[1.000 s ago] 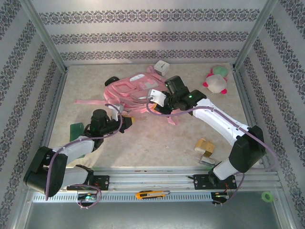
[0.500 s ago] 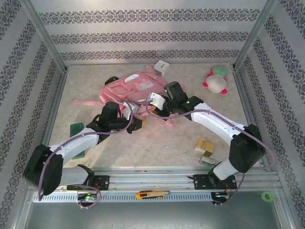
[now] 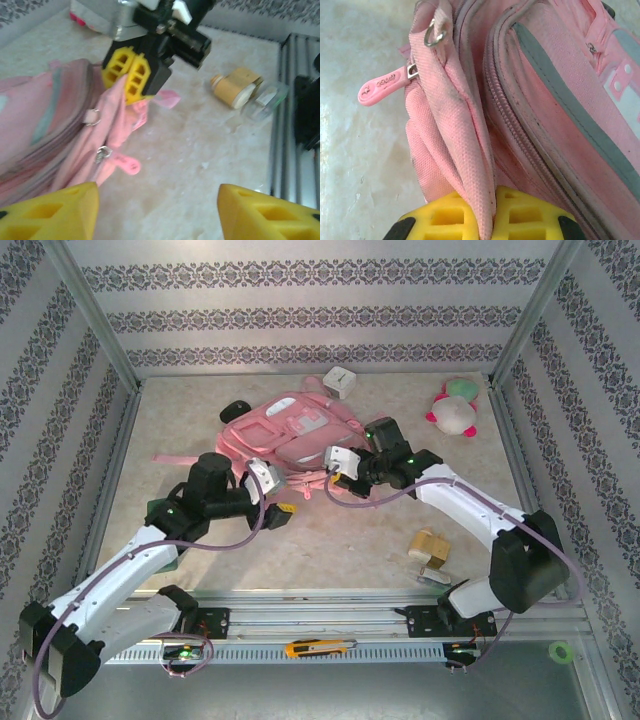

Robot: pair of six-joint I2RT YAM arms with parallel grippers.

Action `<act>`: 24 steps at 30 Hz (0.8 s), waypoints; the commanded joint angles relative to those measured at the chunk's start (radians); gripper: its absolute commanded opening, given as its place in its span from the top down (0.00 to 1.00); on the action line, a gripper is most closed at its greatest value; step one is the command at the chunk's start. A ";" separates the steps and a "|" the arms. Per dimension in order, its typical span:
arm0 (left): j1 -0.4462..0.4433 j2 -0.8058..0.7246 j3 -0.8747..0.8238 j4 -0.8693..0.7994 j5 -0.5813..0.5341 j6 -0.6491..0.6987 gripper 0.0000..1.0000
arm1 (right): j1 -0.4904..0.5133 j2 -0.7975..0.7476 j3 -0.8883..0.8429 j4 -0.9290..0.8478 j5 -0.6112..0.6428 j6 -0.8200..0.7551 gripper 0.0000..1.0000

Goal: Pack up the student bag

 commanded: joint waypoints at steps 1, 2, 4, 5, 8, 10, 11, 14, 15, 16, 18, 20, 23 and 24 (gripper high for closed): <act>0.013 -0.002 0.032 -0.201 -0.089 0.329 0.25 | -0.006 -0.056 -0.007 -0.029 -0.124 -0.160 1.00; 0.014 0.001 0.027 -0.196 -0.090 0.382 0.25 | -0.007 -0.057 -0.010 -0.029 -0.126 -0.176 1.00; 0.013 0.024 0.025 -0.160 -0.126 0.442 0.23 | -0.007 -0.056 0.001 -0.058 -0.137 -0.213 1.00; 0.013 0.045 0.033 -0.146 -0.146 0.458 0.21 | -0.006 -0.054 0.011 -0.080 -0.143 -0.238 1.00; 0.014 0.106 0.056 -0.094 -0.167 0.493 0.17 | -0.005 -0.060 0.015 -0.110 -0.166 -0.294 1.00; 0.014 0.140 0.052 -0.035 -0.163 0.504 0.15 | -0.003 -0.069 0.008 -0.116 -0.185 -0.322 1.00; 0.014 0.157 0.051 -0.004 -0.155 0.504 0.14 | -0.002 -0.070 0.005 -0.116 -0.187 -0.328 1.00; 0.014 0.215 0.060 0.053 -0.123 0.509 0.13 | 0.006 -0.073 0.004 -0.122 -0.178 -0.331 1.00; 0.014 0.239 0.066 0.065 -0.112 0.509 0.13 | 0.010 -0.072 0.002 -0.122 -0.169 -0.332 1.00; 0.014 0.259 0.068 0.076 -0.102 0.510 0.13 | 0.013 -0.074 0.001 -0.122 -0.161 -0.333 1.00; 0.014 0.309 0.082 0.078 -0.081 0.524 0.13 | 0.019 -0.076 -0.004 -0.127 -0.142 -0.340 1.00; 0.014 0.349 0.099 0.085 -0.063 0.523 0.13 | 0.022 -0.077 -0.008 -0.135 -0.134 -0.347 1.00; 0.014 0.399 0.122 0.097 -0.030 0.522 0.16 | 0.023 -0.086 -0.014 -0.138 -0.130 -0.349 1.00; 0.015 0.418 0.132 0.087 -0.014 0.523 0.20 | 0.022 -0.088 -0.015 -0.138 -0.129 -0.346 1.00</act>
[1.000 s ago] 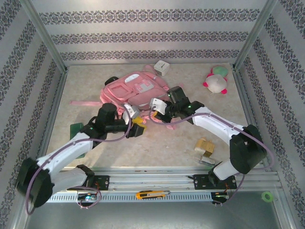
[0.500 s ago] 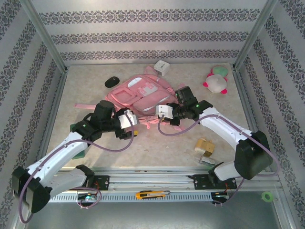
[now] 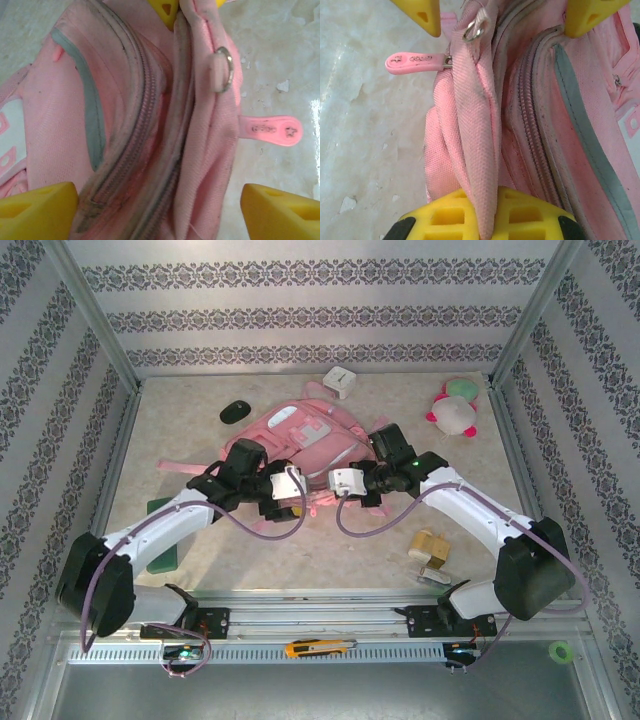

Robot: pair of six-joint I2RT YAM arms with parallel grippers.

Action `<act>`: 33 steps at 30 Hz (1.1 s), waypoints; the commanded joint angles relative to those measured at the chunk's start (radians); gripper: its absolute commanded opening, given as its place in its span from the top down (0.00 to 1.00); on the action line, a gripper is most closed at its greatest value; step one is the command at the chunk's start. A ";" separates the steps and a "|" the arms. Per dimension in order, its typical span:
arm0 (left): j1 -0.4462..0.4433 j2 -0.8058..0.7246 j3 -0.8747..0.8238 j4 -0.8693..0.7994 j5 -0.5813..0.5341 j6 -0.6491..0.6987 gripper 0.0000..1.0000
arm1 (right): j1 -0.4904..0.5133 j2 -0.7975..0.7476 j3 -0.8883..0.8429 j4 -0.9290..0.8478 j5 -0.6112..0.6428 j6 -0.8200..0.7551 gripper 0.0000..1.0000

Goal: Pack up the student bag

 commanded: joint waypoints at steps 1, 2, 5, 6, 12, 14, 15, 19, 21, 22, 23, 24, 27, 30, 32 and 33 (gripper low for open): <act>0.008 0.051 0.053 0.029 0.084 0.029 0.31 | 0.015 -0.054 0.001 0.016 -0.085 -0.012 1.00; 0.009 0.063 0.063 0.017 0.096 0.022 0.52 | 0.010 -0.057 -0.002 0.024 -0.084 0.009 1.00; 0.009 0.075 0.076 -0.035 0.142 -0.009 0.78 | -0.020 -0.065 -0.021 0.060 -0.070 0.101 1.00; 0.008 0.074 0.070 -0.026 0.153 -0.041 0.88 | -0.031 -0.066 -0.027 0.066 -0.059 0.144 0.98; 0.003 0.084 -0.008 0.161 0.146 -0.366 1.00 | -0.043 -0.108 -0.071 0.153 0.083 0.628 0.53; 0.002 0.081 -0.020 0.192 0.147 -0.463 1.00 | -0.039 -0.147 -0.081 0.140 0.124 0.789 0.42; 0.002 0.076 -0.031 0.219 0.150 -0.518 1.00 | -0.032 -0.177 -0.087 0.121 0.144 0.863 0.39; 0.003 0.044 -0.102 0.329 0.186 -0.661 1.00 | 0.010 -0.305 -0.121 0.045 0.270 1.132 0.34; 0.002 0.034 -0.122 0.356 0.185 -0.717 1.00 | 0.052 -0.362 -0.130 -0.011 0.355 1.275 0.35; 0.003 0.033 -0.126 0.359 0.184 -0.740 1.00 | 0.077 -0.386 -0.127 -0.046 0.395 1.355 0.36; 0.003 0.033 -0.125 0.356 0.186 -0.758 1.00 | 0.099 -0.404 -0.126 -0.069 0.426 1.428 0.37; 0.002 0.036 -0.124 0.348 0.189 -0.776 1.00 | 0.126 -0.421 -0.129 -0.082 0.453 1.525 0.39; 0.003 0.038 -0.121 0.328 0.212 -0.811 1.00 | 0.202 -0.450 -0.181 0.014 0.426 1.776 0.46; 0.003 0.039 -0.120 0.311 0.236 -0.817 1.00 | 0.314 -0.447 -0.259 0.196 0.460 1.926 0.49; 0.002 0.041 -0.114 0.298 0.241 -0.813 1.00 | 0.344 -0.424 -0.292 0.272 0.470 2.007 0.51; 0.003 0.042 -0.111 0.294 0.241 -0.811 1.00 | 0.351 -0.410 -0.304 0.304 0.469 2.045 0.52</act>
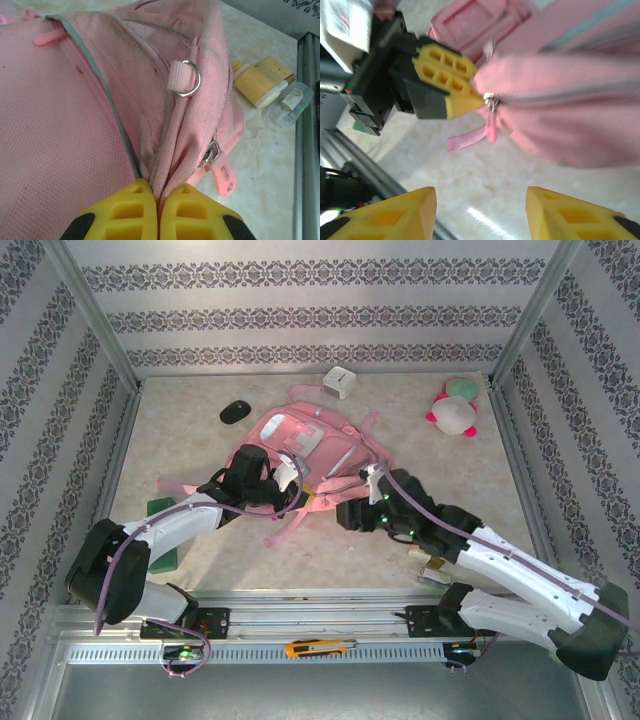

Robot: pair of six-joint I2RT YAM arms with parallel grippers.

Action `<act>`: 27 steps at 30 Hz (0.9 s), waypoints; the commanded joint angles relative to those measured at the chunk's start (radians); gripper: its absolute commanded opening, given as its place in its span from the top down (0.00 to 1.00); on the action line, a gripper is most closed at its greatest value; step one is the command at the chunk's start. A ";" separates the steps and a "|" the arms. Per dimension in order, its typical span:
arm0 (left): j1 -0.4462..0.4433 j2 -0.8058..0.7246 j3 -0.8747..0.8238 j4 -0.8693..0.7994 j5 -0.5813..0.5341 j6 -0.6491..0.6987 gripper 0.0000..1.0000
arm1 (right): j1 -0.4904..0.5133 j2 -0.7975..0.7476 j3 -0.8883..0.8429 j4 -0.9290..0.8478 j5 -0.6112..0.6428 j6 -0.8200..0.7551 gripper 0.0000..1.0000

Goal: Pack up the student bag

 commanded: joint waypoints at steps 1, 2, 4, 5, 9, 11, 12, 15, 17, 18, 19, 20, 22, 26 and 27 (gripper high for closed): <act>0.003 -0.019 0.006 -0.024 0.061 -0.096 1.00 | 0.023 0.037 -0.046 0.183 0.048 0.269 0.52; 0.002 -0.019 0.009 -0.025 0.062 -0.097 1.00 | 0.025 0.051 -0.061 0.232 0.038 0.297 0.52; 0.001 -0.016 0.013 -0.019 0.067 -0.101 1.00 | 0.031 0.094 -0.094 0.349 0.016 0.346 0.52; 0.003 -0.014 0.015 -0.017 0.072 -0.101 1.00 | 0.032 0.113 -0.098 0.371 0.018 0.359 0.52; 0.002 -0.011 0.021 -0.018 0.081 -0.098 1.00 | 0.027 0.183 -0.102 0.416 0.026 0.368 0.51; 0.003 -0.010 0.022 -0.020 0.081 -0.098 1.00 | 0.016 0.207 -0.108 0.444 0.010 0.379 0.51; 0.003 -0.012 0.022 -0.021 0.084 -0.097 1.00 | 0.011 0.215 -0.112 0.460 0.005 0.382 0.51; 0.003 -0.018 0.021 -0.014 0.080 -0.095 1.00 | 0.007 0.227 -0.114 0.477 0.020 0.385 0.52; 0.003 -0.021 0.019 -0.011 0.083 -0.096 1.00 | 0.004 0.237 -0.109 0.477 0.029 0.386 0.52; 0.002 -0.023 0.019 -0.009 0.084 -0.096 1.00 | 0.002 0.243 -0.108 0.478 0.032 0.388 0.52; 0.003 -0.023 0.021 -0.009 0.086 -0.097 1.00 | -0.001 0.249 -0.107 0.478 0.034 0.391 0.52; 0.003 -0.025 0.020 -0.010 0.091 -0.097 1.00 | -0.003 0.254 -0.105 0.478 0.036 0.392 0.52; 0.003 -0.025 0.024 -0.007 0.100 -0.095 1.00 | -0.006 0.266 -0.104 0.473 0.046 0.395 0.53; 0.002 -0.026 0.030 -0.005 0.114 -0.094 1.00 | -0.007 0.284 -0.093 0.440 0.072 0.395 0.51; 0.003 -0.025 0.031 -0.005 0.119 -0.092 1.00 | -0.006 0.288 -0.089 0.429 0.082 0.394 0.51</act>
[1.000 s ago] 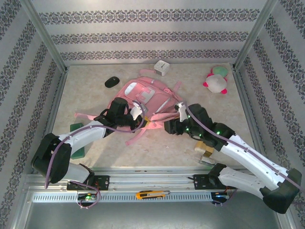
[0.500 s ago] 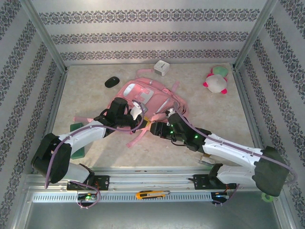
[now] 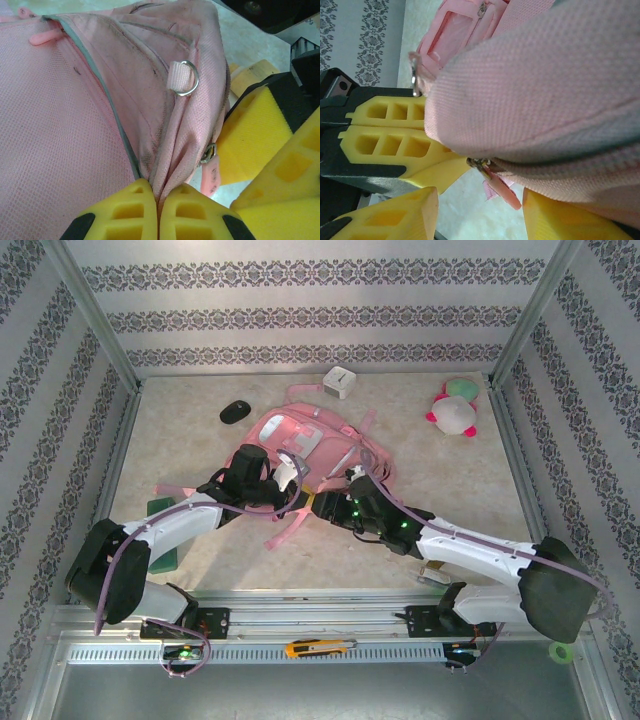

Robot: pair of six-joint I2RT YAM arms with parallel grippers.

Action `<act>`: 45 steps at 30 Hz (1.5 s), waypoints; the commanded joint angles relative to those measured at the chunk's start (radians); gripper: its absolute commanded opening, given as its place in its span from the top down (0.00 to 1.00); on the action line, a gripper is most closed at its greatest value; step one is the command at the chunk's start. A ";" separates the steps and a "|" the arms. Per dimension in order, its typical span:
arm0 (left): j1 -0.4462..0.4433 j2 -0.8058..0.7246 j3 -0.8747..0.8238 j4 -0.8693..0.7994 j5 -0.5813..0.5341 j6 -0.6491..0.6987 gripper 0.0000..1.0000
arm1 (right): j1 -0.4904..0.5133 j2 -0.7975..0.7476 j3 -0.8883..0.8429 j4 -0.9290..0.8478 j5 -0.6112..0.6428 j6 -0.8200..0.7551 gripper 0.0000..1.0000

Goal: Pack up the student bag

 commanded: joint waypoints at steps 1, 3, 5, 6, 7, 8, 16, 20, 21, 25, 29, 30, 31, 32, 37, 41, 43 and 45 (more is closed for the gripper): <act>0.003 -0.024 0.033 -0.004 0.104 -0.067 1.00 | -0.010 0.030 0.014 -0.023 0.072 0.000 0.52; 0.002 -0.026 0.034 0.000 0.108 -0.069 1.00 | -0.010 0.036 0.011 -0.018 0.085 -0.005 0.56; 0.003 -0.025 0.034 0.003 0.112 -0.073 1.00 | -0.010 0.039 0.010 -0.016 0.097 -0.011 0.64; 0.001 -0.027 0.034 0.004 0.115 -0.075 1.00 | -0.010 0.039 0.010 -0.016 0.105 -0.016 0.66; 0.003 -0.029 0.035 0.004 0.121 -0.076 1.00 | -0.009 0.037 0.011 -0.016 0.113 -0.020 0.68; 0.002 -0.033 0.033 0.006 0.125 -0.079 1.00 | -0.010 0.039 0.013 -0.015 0.117 -0.025 0.68; 0.003 -0.039 0.028 0.021 0.143 -0.094 1.00 | -0.006 0.039 0.034 0.019 0.114 -0.065 0.84; 0.003 -0.047 0.021 0.041 0.150 -0.104 1.00 | -0.002 0.039 0.045 0.014 0.121 -0.072 0.81; 0.002 -0.046 0.020 0.040 0.151 -0.105 1.00 | -0.002 0.041 0.045 0.015 0.126 -0.074 0.80; 0.002 -0.049 0.025 0.036 0.157 -0.106 1.00 | -0.003 0.064 0.061 -0.005 0.139 -0.070 0.77; 0.003 -0.054 0.026 0.049 0.164 -0.113 1.00 | -0.005 0.083 0.084 -0.056 0.192 -0.086 0.79; 0.002 -0.053 0.023 0.049 0.162 -0.113 1.00 | -0.005 0.086 0.090 -0.071 0.204 -0.094 0.82; 0.003 -0.054 0.024 0.043 0.154 -0.110 1.00 | -0.008 0.085 0.095 -0.093 0.212 -0.103 0.87; 0.002 -0.056 0.025 0.031 0.138 -0.101 1.00 | -0.008 0.080 0.100 -0.124 0.225 -0.111 0.91; 0.003 -0.056 0.052 -0.113 0.038 0.006 1.00 | -0.021 0.006 0.075 -0.255 0.254 -0.147 0.96; 0.003 -0.054 0.081 -0.240 -0.044 0.102 1.00 | -0.079 -0.083 0.019 -0.310 0.182 -0.162 1.00; 0.002 -0.059 0.079 -0.254 -0.064 0.124 1.00 | -0.118 -0.117 0.006 -0.343 0.123 -0.185 1.00; 0.003 -0.067 0.074 -0.252 -0.072 0.137 1.00 | -0.156 -0.145 0.004 -0.394 0.073 -0.219 1.00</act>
